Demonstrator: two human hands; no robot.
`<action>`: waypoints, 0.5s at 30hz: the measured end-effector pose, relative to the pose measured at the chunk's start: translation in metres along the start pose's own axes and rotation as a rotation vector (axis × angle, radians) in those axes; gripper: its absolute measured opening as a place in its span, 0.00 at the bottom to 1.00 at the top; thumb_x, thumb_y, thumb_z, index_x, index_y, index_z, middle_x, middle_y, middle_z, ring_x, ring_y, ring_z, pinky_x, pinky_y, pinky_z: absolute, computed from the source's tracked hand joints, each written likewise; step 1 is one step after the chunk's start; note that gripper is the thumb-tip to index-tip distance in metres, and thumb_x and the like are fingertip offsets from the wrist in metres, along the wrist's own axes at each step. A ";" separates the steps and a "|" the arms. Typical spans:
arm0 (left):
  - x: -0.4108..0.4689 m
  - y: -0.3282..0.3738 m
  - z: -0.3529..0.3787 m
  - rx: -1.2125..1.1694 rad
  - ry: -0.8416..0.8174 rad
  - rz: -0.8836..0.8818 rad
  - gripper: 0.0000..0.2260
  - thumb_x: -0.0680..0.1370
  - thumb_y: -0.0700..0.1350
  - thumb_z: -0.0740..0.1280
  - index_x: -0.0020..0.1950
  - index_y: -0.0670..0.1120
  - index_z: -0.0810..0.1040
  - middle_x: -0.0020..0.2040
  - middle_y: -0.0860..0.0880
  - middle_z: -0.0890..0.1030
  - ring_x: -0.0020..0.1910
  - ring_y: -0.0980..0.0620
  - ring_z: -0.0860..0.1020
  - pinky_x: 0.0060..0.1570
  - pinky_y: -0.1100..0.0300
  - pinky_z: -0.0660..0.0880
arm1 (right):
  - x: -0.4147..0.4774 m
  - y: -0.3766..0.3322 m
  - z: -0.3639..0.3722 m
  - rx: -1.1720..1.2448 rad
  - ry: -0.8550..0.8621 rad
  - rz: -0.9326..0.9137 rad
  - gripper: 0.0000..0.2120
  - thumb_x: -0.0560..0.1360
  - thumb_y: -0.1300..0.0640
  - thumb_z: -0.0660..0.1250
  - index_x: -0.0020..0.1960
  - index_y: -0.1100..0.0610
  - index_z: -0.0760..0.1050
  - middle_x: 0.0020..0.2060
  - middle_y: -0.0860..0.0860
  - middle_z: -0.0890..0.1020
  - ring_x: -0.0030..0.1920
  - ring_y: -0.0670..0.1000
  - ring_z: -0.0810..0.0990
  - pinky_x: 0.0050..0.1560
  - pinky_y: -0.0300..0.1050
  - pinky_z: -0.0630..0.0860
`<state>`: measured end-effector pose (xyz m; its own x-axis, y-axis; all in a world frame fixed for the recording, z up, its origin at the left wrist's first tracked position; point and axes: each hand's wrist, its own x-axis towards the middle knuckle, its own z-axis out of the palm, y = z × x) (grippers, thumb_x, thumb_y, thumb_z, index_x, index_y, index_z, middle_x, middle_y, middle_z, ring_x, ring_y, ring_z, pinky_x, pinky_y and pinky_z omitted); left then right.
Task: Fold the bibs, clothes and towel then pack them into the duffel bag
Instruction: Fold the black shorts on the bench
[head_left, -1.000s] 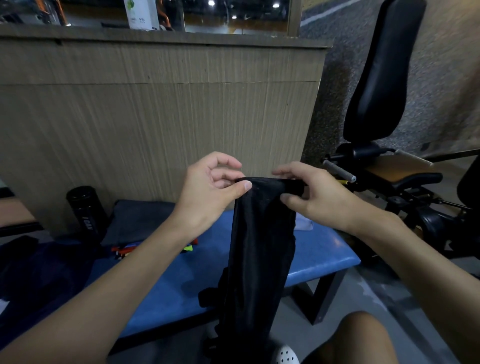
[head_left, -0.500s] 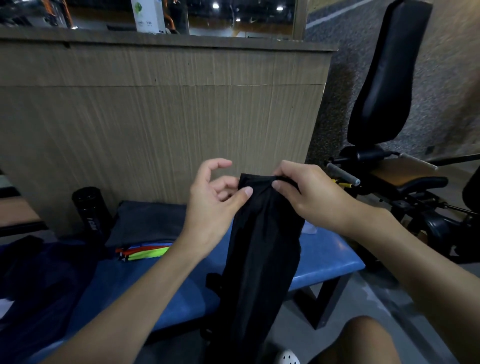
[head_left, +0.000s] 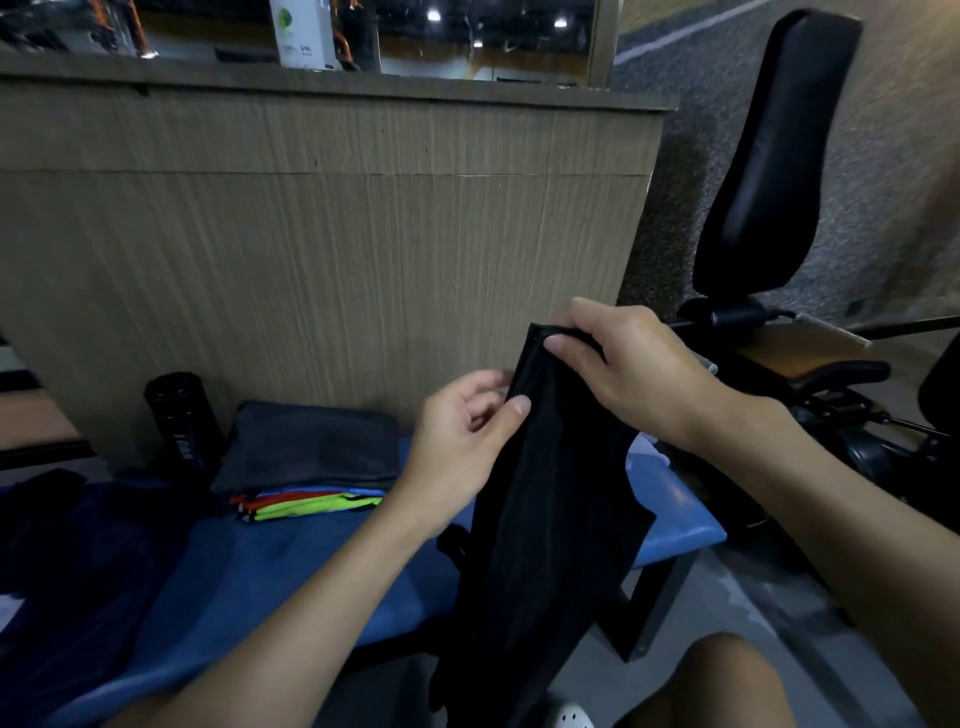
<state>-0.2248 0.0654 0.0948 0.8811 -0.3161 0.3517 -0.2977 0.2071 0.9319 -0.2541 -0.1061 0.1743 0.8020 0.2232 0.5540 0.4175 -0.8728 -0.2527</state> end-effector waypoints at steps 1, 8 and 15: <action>-0.001 -0.003 0.000 -0.018 0.003 -0.014 0.10 0.80 0.37 0.67 0.59 0.49 0.77 0.49 0.44 0.86 0.51 0.49 0.84 0.55 0.55 0.80 | -0.001 0.000 -0.002 -0.057 -0.013 0.005 0.10 0.81 0.49 0.61 0.49 0.56 0.73 0.34 0.47 0.76 0.39 0.56 0.78 0.40 0.55 0.74; -0.005 -0.020 0.000 0.070 0.106 -0.031 0.09 0.77 0.38 0.71 0.51 0.53 0.79 0.46 0.51 0.85 0.47 0.59 0.82 0.52 0.63 0.78 | 0.003 0.001 -0.010 -0.102 0.078 0.108 0.12 0.82 0.49 0.58 0.53 0.58 0.70 0.40 0.57 0.80 0.43 0.64 0.78 0.44 0.58 0.74; -0.016 -0.049 -0.017 0.169 0.035 -0.119 0.06 0.80 0.40 0.67 0.46 0.42 0.83 0.42 0.47 0.86 0.42 0.55 0.82 0.44 0.61 0.78 | 0.011 0.012 -0.016 -0.021 0.177 0.112 0.11 0.81 0.50 0.60 0.50 0.58 0.70 0.33 0.51 0.76 0.37 0.59 0.77 0.41 0.60 0.75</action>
<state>-0.2181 0.0756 0.0423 0.9250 -0.2962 0.2378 -0.2457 0.0109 0.9693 -0.2466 -0.1211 0.1900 0.7546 0.0459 0.6546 0.3195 -0.8970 -0.3054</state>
